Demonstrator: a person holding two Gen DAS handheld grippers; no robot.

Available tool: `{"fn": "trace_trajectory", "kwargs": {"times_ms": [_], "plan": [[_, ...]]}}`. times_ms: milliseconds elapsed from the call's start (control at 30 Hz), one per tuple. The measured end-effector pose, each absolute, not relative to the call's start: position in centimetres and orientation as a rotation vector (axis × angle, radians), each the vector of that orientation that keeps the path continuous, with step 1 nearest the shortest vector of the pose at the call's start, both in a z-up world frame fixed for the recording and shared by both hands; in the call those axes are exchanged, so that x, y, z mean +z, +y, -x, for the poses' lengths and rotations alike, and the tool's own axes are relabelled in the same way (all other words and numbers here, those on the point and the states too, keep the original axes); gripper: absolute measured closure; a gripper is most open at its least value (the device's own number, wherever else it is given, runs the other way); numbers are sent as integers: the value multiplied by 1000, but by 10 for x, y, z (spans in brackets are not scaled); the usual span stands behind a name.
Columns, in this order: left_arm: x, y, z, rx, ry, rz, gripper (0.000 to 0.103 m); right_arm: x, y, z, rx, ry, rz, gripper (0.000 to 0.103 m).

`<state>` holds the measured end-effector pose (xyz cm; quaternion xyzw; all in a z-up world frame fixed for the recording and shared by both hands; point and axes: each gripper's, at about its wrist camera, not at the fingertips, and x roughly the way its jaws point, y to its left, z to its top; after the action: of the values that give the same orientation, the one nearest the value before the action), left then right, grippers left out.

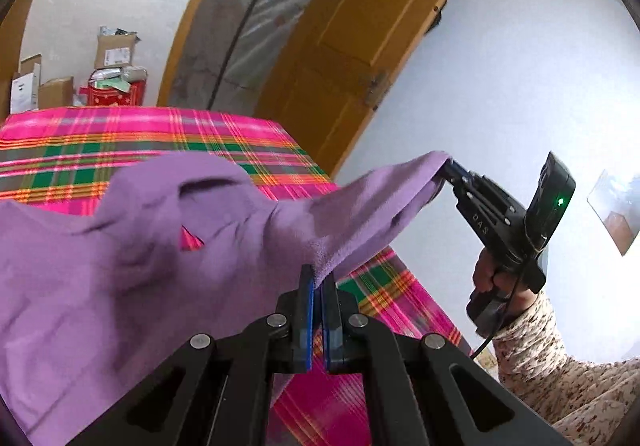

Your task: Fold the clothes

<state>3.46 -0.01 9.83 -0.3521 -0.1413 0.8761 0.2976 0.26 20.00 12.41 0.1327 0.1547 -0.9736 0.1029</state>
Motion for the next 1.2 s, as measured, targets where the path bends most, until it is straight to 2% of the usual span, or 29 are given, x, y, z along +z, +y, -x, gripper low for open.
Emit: {"fn": "trace_trajectory", "kwargs": {"times_ms": [333, 900, 1200], "plan": [[71, 31, -68, 2245, -297, 1035, 100, 108, 229, -58, -2928, 483, -438, 97], [27, 35, -103, 2193, -241, 1187, 100, 29, 260, -122, -2800, 356, -751, 97], [13, 42, -113, 2183, -213, 1216, 100, 7, 272, -132, -2743, 284, -865, 96]]}}
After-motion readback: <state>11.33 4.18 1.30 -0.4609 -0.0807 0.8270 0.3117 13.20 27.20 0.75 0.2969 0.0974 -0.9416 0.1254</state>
